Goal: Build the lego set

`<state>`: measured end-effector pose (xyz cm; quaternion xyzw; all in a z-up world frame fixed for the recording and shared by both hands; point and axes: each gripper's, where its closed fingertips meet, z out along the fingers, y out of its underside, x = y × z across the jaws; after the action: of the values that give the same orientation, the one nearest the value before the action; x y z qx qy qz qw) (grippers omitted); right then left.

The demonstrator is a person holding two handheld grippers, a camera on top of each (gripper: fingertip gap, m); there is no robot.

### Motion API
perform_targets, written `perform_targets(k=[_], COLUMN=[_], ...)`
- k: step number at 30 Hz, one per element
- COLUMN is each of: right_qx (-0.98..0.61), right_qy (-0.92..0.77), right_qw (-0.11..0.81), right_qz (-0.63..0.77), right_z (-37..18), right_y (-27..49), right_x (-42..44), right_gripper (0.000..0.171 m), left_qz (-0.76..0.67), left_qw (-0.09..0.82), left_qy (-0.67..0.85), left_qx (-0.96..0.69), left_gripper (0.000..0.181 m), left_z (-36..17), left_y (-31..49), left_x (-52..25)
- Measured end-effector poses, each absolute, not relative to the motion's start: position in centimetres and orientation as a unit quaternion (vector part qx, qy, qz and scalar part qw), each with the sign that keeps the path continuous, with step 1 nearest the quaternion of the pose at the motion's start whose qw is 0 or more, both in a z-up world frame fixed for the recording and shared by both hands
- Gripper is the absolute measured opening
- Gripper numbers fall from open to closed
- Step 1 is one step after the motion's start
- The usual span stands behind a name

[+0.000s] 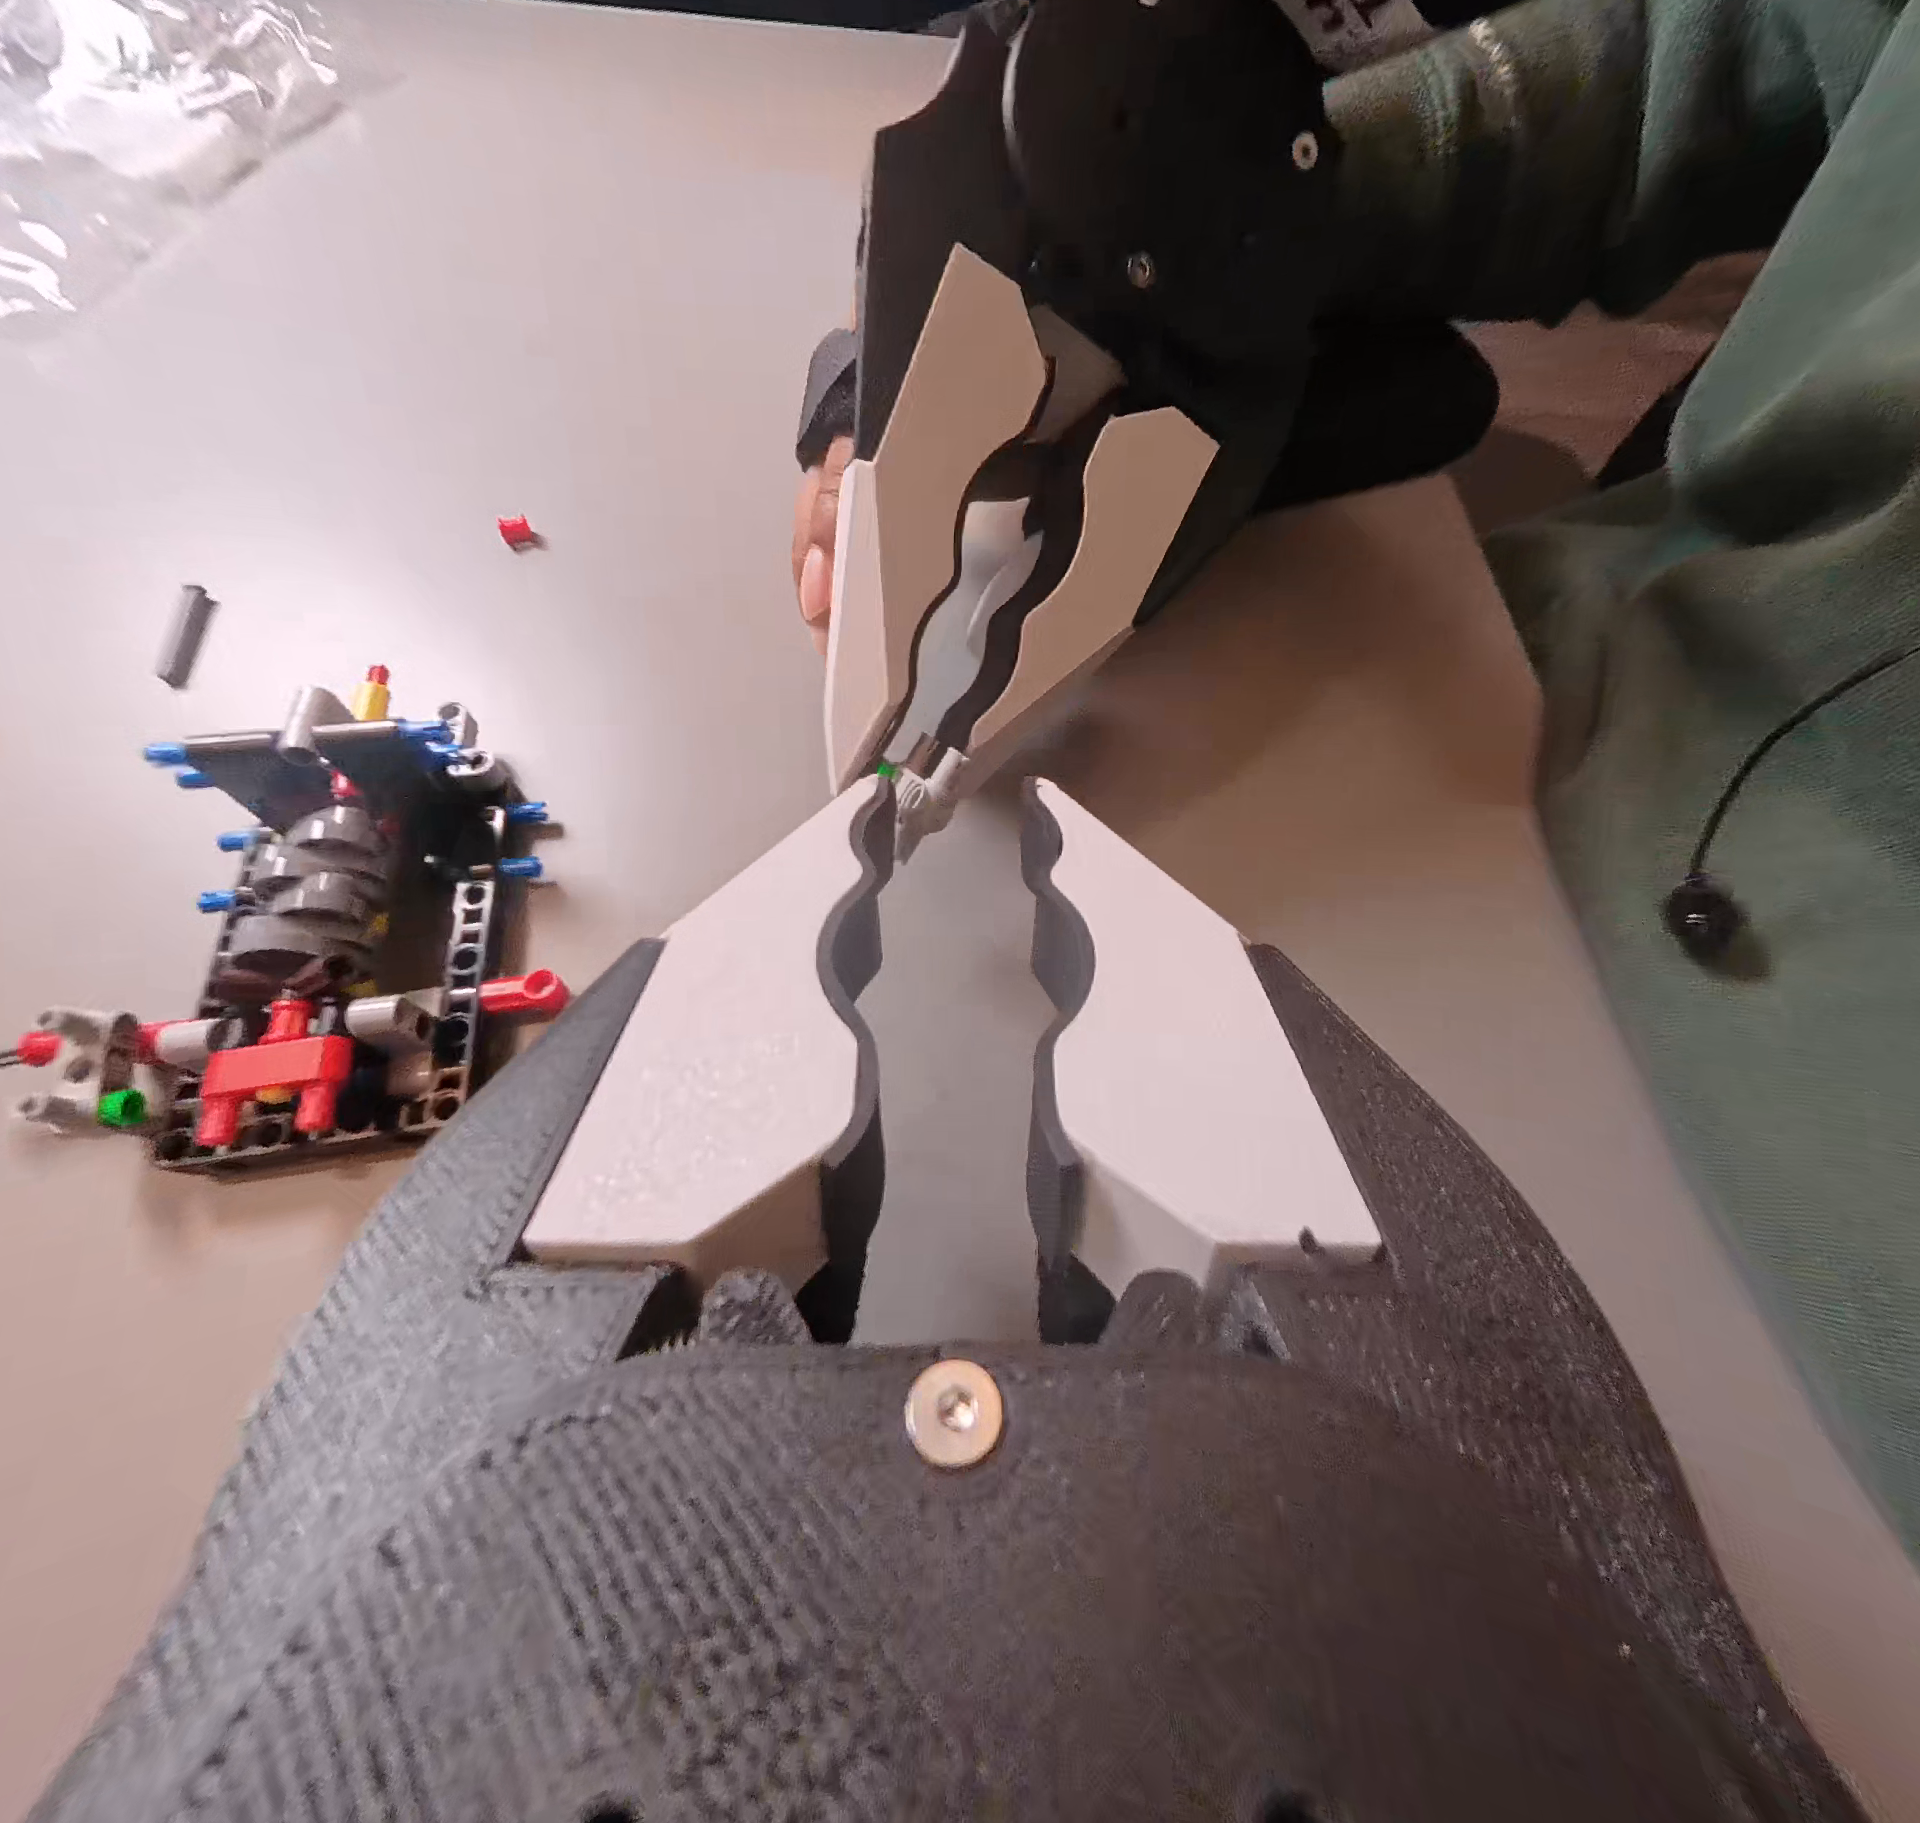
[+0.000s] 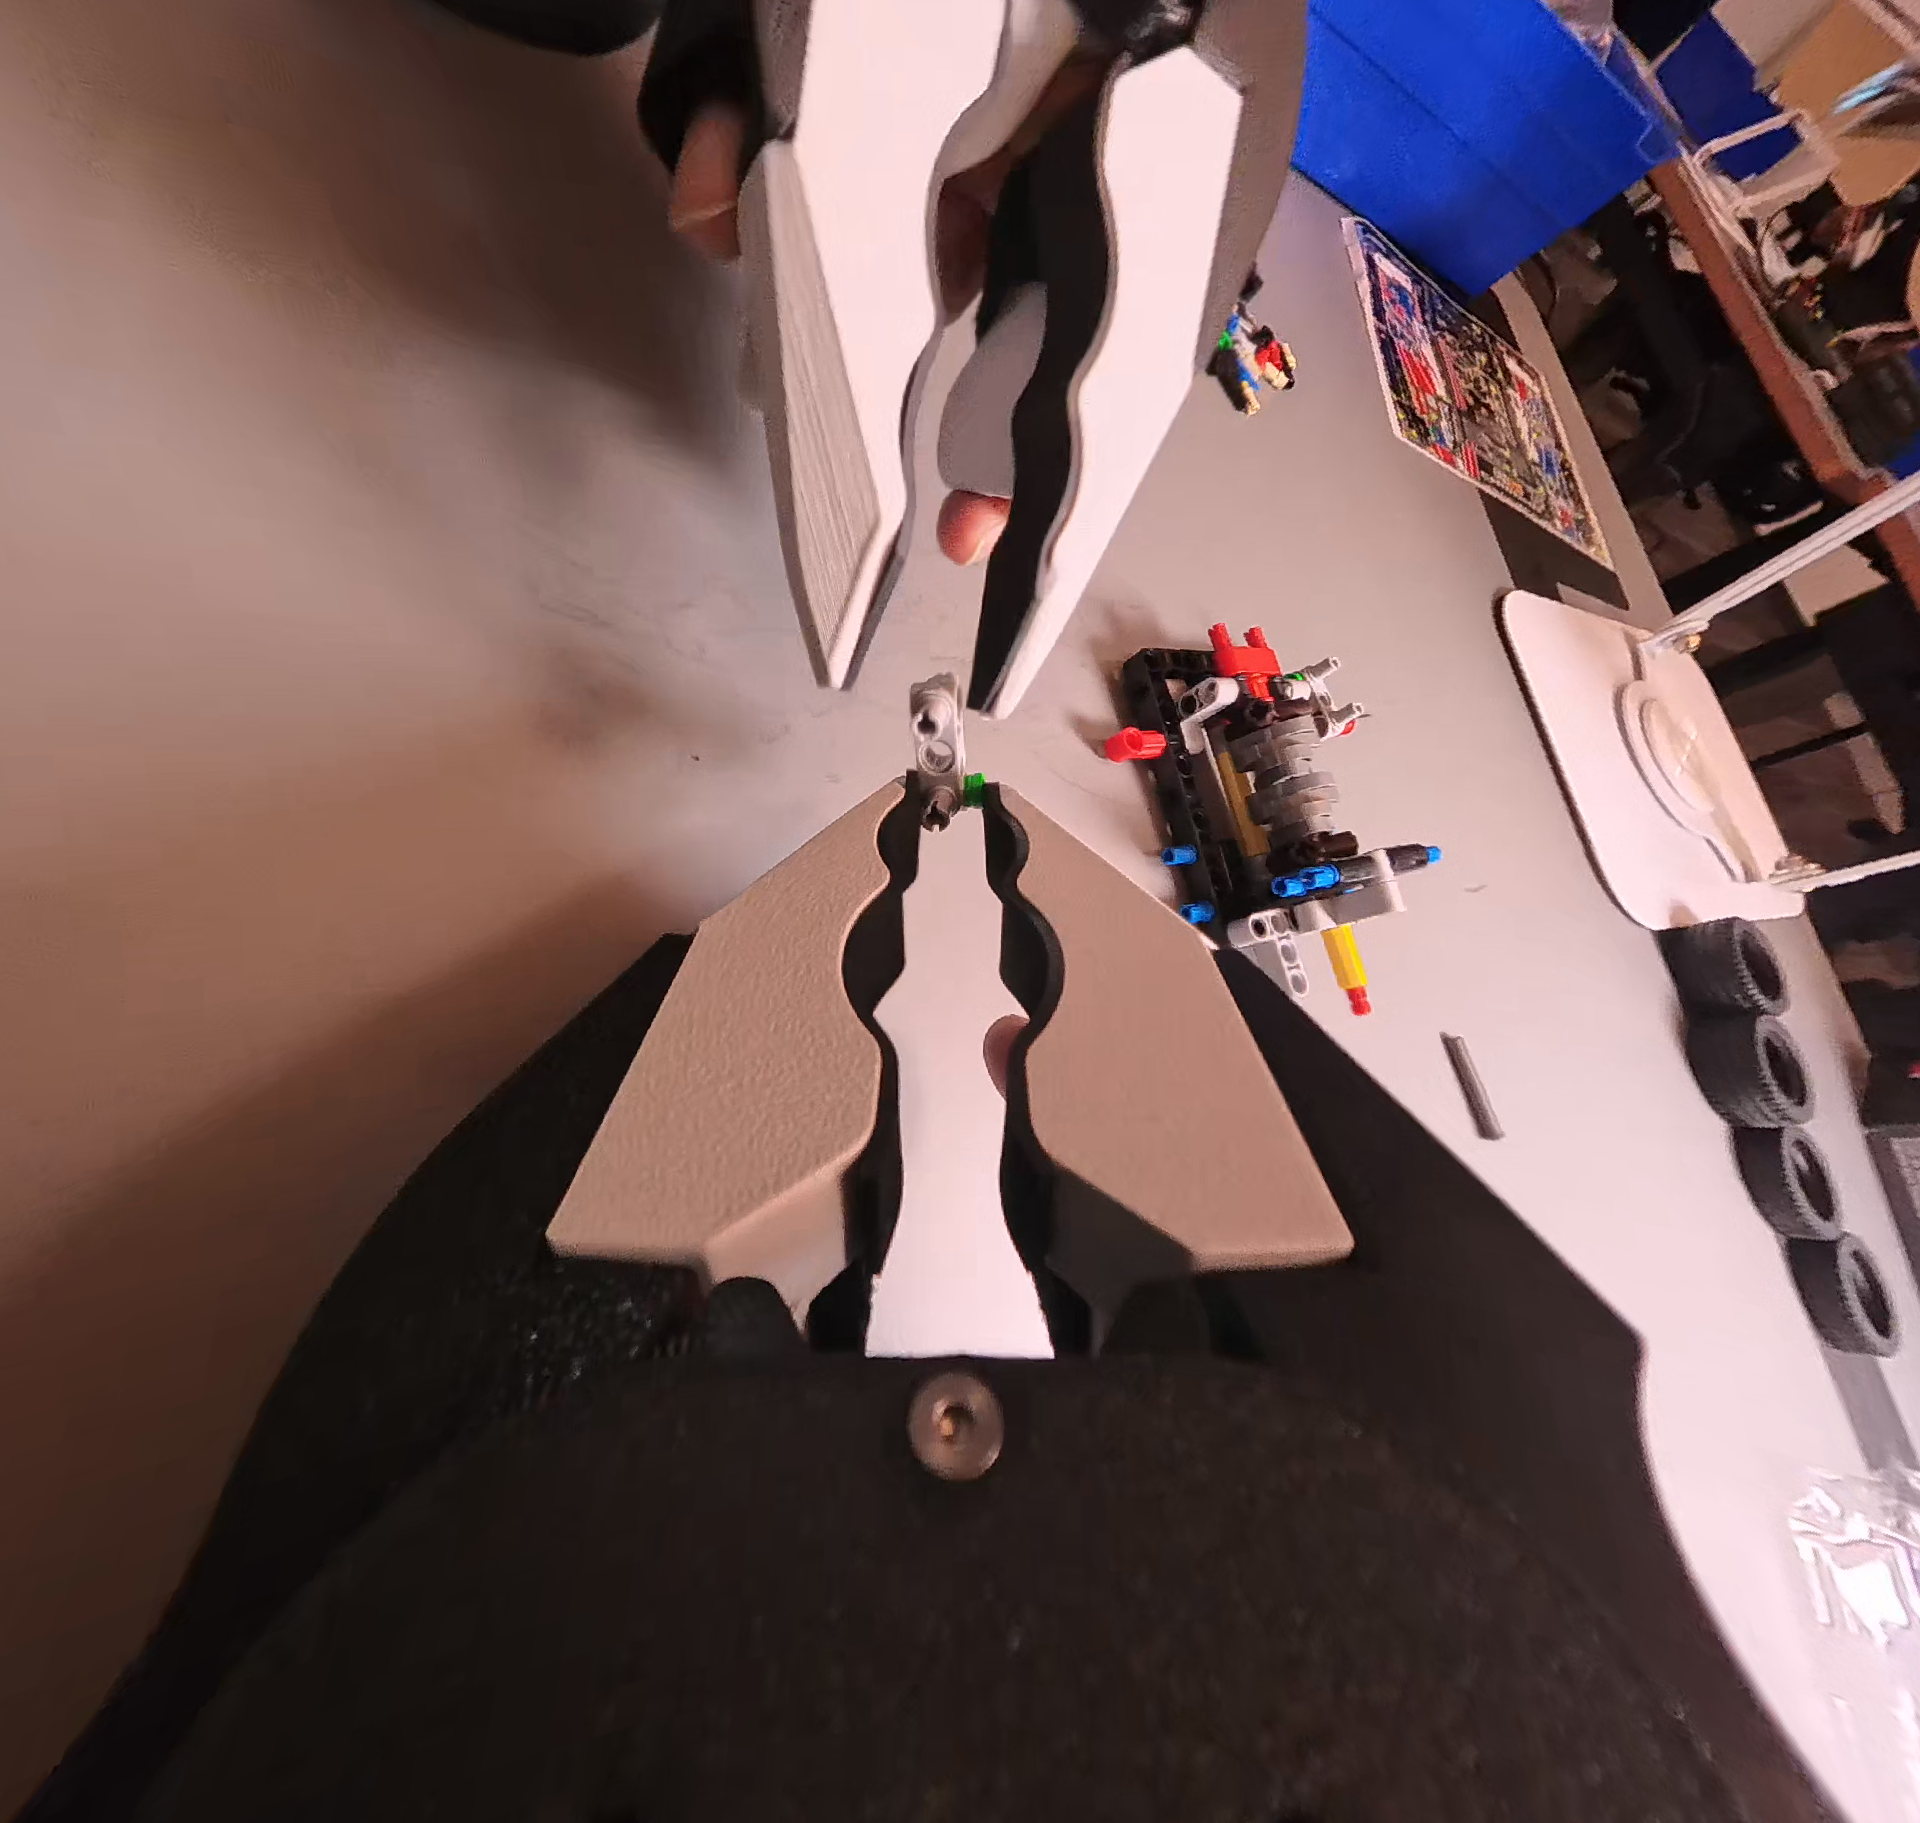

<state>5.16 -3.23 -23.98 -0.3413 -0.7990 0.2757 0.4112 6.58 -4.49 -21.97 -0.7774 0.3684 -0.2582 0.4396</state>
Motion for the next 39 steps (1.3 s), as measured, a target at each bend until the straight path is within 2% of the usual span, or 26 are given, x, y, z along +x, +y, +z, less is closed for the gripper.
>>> perform_targets(k=[3, 7, 15, 21, 23, 25, 39], right_qx=[-0.351, -0.368, -0.405, -0.409, -0.406, -0.411, -0.502], right_qy=[-0.789, -0.763, -0.651, -0.627, -0.626, -0.627, -0.574], right_qw=[0.408, 0.413, 0.389, 0.373, 0.380, 0.382, 0.206], right_qz=[0.296, 0.334, 0.511, 0.549, 0.546, 0.542, 0.613], right_z=[-23.6, -22.6, -18.2, -17.3, -17.2, -17.3, -18.7], right_y=[-3.4, -3.2, -3.0, -3.5, -3.7, -3.5, -3.1], right_x=[5.1, 5.0, 5.2, 5.2, 5.1, 5.1, 5.4], right_gripper=[0.009, 0.009, 0.020, 0.018, 0.006, 0.004, 0.002], left_qz=[-0.216, -0.232, -0.426, -0.450, -0.455, -0.457, -0.330], left_qw=[0.454, 0.472, 0.539, 0.554, 0.550, 0.546, 0.541], left_qy=[0.382, 0.371, 0.261, 0.244, 0.242, 0.240, 0.295], left_qx=[-0.776, -0.766, -0.678, -0.656, -0.657, -0.660, -0.715], left_gripper=[0.009, 0.008, 0.008, 0.008, 0.008, 0.008, 0.013], left_z=[-22.2, -21.4, -16.4, -15.7, -15.9, -16.1, -18.5], left_y=[-4.1, -3.9, -3.9, -3.9, -3.8, -3.8, -3.2], left_x=[6.3, 6.0, 5.1, 5.3, 5.6, 5.7, 5.3])
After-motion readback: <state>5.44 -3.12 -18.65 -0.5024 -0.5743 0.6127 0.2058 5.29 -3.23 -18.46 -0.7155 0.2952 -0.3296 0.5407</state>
